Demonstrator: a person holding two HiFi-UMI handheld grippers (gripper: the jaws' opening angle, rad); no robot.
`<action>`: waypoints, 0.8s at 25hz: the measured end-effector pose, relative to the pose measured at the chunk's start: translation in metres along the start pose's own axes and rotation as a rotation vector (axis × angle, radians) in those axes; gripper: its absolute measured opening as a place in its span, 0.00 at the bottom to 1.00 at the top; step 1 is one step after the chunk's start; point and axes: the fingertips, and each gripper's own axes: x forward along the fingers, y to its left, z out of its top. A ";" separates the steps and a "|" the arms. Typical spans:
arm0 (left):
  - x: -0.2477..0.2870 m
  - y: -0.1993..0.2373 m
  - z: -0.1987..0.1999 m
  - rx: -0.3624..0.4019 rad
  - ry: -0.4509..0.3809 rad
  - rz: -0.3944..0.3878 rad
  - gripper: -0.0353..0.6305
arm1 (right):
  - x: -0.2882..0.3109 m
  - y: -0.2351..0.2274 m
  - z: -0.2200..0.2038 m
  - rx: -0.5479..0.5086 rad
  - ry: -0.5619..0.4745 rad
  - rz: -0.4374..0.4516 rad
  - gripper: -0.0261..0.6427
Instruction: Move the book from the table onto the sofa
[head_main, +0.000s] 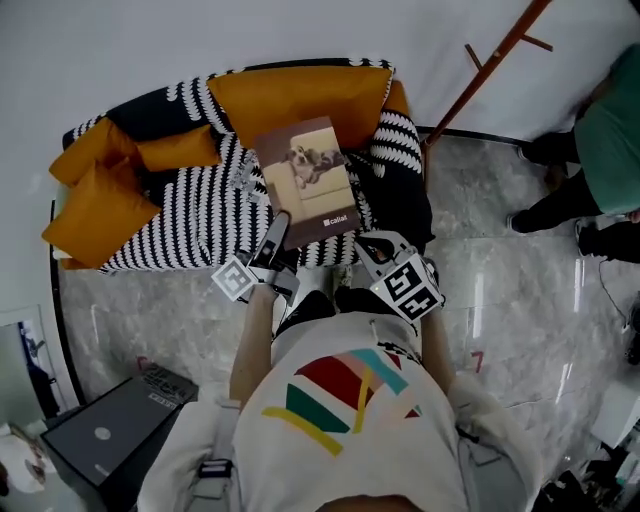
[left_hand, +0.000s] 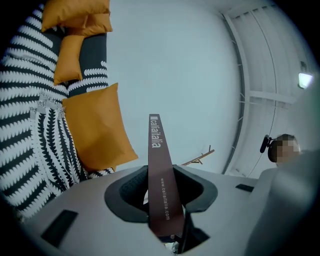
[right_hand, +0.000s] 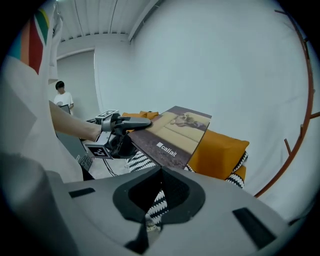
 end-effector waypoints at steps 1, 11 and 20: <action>0.004 0.006 0.004 -0.001 -0.010 0.013 0.28 | 0.005 -0.008 0.001 -0.007 0.003 0.016 0.06; 0.012 0.053 0.017 -0.025 0.034 0.113 0.28 | 0.058 -0.063 0.021 0.024 0.052 0.084 0.06; 0.066 0.099 0.024 -0.083 0.206 0.085 0.28 | 0.115 -0.076 0.065 0.031 0.082 0.003 0.06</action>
